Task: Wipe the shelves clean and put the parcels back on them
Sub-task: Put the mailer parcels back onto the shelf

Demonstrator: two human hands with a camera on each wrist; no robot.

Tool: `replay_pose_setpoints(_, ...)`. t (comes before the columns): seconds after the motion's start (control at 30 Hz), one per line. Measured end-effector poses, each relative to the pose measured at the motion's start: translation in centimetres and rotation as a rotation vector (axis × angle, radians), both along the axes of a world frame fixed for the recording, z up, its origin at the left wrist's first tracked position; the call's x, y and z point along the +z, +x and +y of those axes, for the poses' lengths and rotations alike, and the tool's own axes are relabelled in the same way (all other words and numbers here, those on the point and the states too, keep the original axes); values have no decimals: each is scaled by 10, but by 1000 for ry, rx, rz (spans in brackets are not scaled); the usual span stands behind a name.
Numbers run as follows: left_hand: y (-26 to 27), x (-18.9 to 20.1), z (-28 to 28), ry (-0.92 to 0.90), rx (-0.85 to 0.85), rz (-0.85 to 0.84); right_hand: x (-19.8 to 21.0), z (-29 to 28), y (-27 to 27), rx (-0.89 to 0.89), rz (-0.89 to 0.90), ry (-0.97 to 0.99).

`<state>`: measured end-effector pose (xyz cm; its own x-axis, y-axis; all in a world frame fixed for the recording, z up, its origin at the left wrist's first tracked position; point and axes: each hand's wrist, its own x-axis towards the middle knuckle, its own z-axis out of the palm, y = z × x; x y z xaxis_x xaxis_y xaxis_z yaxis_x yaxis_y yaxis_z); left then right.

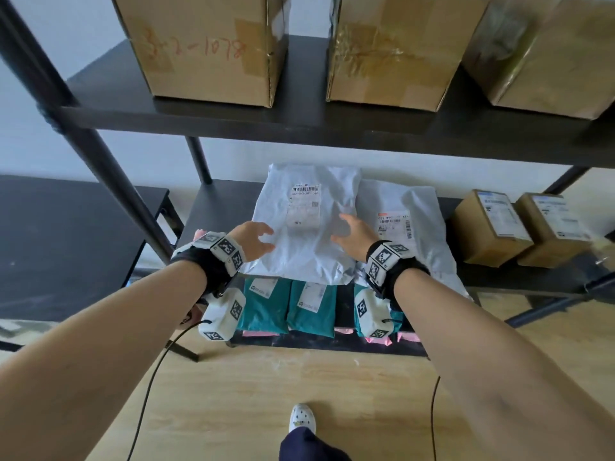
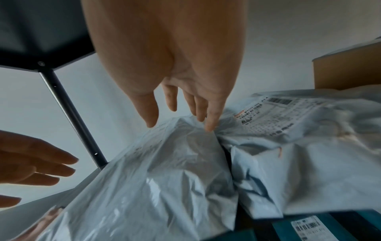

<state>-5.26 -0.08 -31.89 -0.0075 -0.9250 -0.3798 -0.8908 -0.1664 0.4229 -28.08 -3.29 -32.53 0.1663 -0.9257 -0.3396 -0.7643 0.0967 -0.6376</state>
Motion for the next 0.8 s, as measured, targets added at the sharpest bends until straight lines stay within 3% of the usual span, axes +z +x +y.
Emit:
replay_pose_setpoints(0.17, 24, 13, 57, -93, 31, -102, 5, 59, 17, -45, 21, -59)
replay_pose_setpoints(0.23, 31, 9, 78, -106, -32, -126, 4, 85, 24, -57, 57, -58)
replay_pose_setpoints(0.3, 32, 0, 100, -17, -54, -48, 0, 111, 29, -72, 68, -70)
replay_pose_setpoints(0.53, 47, -33, 166, 16, -21, 125, -36, 186, 36, -109, -8, -10)
replay_pose_setpoints(0.8, 61, -58, 186, 92, 65, 158, -82, 219, 36, -139, -44, 137)
